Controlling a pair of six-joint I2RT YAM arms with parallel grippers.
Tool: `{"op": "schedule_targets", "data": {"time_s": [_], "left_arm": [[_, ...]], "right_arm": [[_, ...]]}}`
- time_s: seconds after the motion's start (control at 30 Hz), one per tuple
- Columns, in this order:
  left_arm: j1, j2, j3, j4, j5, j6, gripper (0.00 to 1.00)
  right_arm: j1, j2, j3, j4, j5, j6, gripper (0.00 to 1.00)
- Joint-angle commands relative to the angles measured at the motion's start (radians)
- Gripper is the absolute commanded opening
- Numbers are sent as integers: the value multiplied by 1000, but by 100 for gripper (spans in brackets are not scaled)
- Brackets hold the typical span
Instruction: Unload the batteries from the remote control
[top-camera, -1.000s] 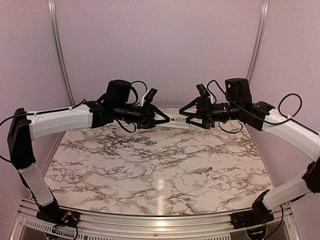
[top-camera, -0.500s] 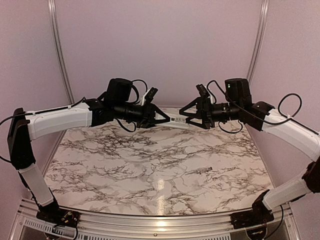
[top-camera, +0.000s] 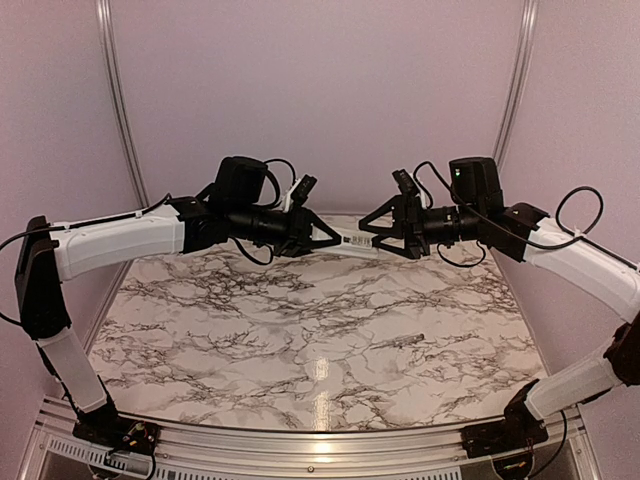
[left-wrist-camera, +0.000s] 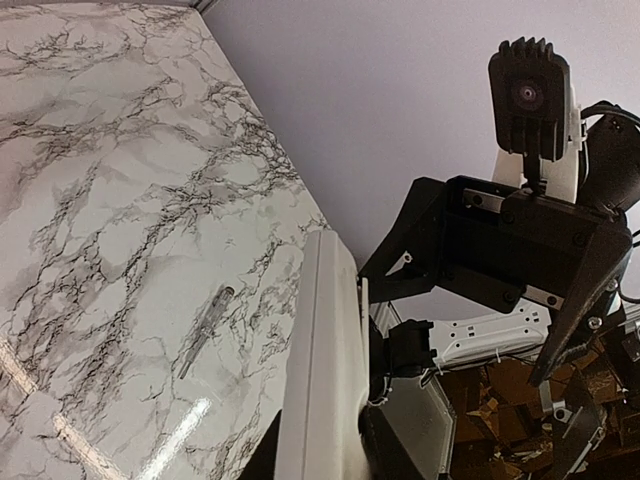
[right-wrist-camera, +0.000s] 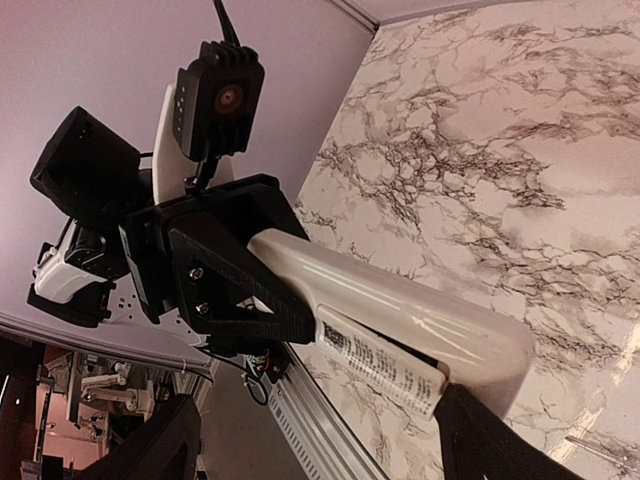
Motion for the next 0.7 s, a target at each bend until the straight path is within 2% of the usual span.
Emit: {"op": "schedule_targets", "data": {"time_s": [0.0,0.67], "left_arm": [[-43,26,46,52,-38,18,0],[-44,38,43,19,-97,32,0]], "right_arm": [[39,8,17,66,-147,-7,80],[40,-2,4,70,-140,-6,80]]}}
